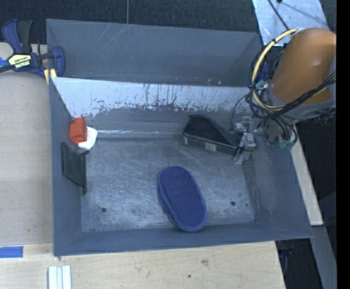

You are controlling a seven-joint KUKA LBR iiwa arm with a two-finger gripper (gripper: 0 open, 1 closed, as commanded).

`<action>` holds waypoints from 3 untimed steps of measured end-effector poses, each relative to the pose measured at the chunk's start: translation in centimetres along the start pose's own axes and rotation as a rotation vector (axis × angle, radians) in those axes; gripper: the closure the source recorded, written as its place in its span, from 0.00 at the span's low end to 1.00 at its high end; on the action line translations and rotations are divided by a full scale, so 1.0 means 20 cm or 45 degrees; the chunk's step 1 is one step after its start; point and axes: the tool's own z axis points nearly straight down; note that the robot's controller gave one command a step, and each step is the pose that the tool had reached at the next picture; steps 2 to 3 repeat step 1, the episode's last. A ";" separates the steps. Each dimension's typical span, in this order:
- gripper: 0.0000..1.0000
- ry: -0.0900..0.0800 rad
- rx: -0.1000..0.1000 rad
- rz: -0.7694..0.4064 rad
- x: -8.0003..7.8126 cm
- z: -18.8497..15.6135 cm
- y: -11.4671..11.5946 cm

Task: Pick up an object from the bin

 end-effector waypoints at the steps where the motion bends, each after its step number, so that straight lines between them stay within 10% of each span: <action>1: 1.00 0.002 0.000 -0.020 0.08 -0.34 0.01; 3: 1.00 0.002 0.000 -0.020 0.08 -0.34 0.01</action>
Offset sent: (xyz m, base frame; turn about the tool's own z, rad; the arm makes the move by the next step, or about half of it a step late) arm -0.0158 0.0030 0.0666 -0.0166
